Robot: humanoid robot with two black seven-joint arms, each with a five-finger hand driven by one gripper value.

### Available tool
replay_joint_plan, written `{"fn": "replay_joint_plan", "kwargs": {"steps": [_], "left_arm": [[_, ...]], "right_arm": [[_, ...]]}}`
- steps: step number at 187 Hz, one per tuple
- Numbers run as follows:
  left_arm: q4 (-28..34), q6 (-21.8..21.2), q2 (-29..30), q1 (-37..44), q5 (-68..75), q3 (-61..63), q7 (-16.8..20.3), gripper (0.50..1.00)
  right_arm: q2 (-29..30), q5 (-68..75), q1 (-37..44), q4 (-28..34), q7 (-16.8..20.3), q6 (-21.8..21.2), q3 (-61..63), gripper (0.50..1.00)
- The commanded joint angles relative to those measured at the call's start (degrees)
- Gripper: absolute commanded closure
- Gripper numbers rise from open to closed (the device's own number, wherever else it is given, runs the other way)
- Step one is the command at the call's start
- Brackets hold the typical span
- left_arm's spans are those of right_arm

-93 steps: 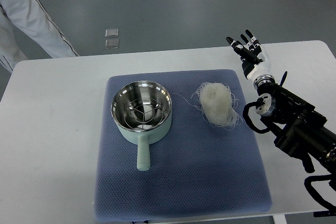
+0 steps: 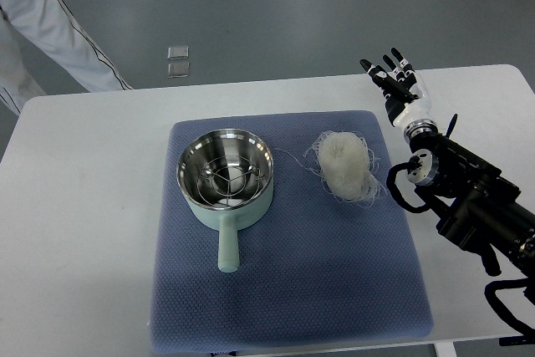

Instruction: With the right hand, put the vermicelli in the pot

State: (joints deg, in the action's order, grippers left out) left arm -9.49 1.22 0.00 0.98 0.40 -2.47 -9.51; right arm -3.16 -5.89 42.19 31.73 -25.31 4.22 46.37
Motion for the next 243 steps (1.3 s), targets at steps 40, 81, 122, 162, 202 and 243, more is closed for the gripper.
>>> {"fn": "replay_joint_plan", "kwargs": {"steps": [40, 81, 122, 162, 202, 243], "left_arm": [[0.00, -0.08, 0.00, 0.07, -0.05, 0.01, -0.07, 0.500], [0.00, -0.08, 0.00, 0.07, -0.05, 0.01, 0.02, 0.500], [0.00, -0.08, 0.00, 0.07, -0.05, 0.10, 0.02, 0.500], [0.00, -0.08, 0.00, 0.07, -0.05, 0.10, 0.02, 0.500], [0.00, -0.08, 0.00, 0.07, -0.05, 0.01, 0.02, 0.500], [0.00, -0.08, 0.00, 0.07, -0.05, 0.10, 0.02, 0.500]], "right_arm": [[0.00, 0.00, -0.01, 0.00, 0.00, 0.00, 0.03, 0.570], [0.00, 0.00, 0.08, 0.00, 0.00, 0.00, 0.03, 0.570], [-0.09, 0.00, 0.08, 0.00, 0.00, 0.09, 0.03, 0.570], [0.00, 0.00, 0.52, 0.00, 0.00, 0.18, 0.03, 0.570], [-0.09, 0.00, 1.05, 0.00, 0.00, 0.18, 0.03, 0.570], [-1.67, -0.09, 2.28, 0.44, 0.09, 0.27, -0.58, 0.570]]}}
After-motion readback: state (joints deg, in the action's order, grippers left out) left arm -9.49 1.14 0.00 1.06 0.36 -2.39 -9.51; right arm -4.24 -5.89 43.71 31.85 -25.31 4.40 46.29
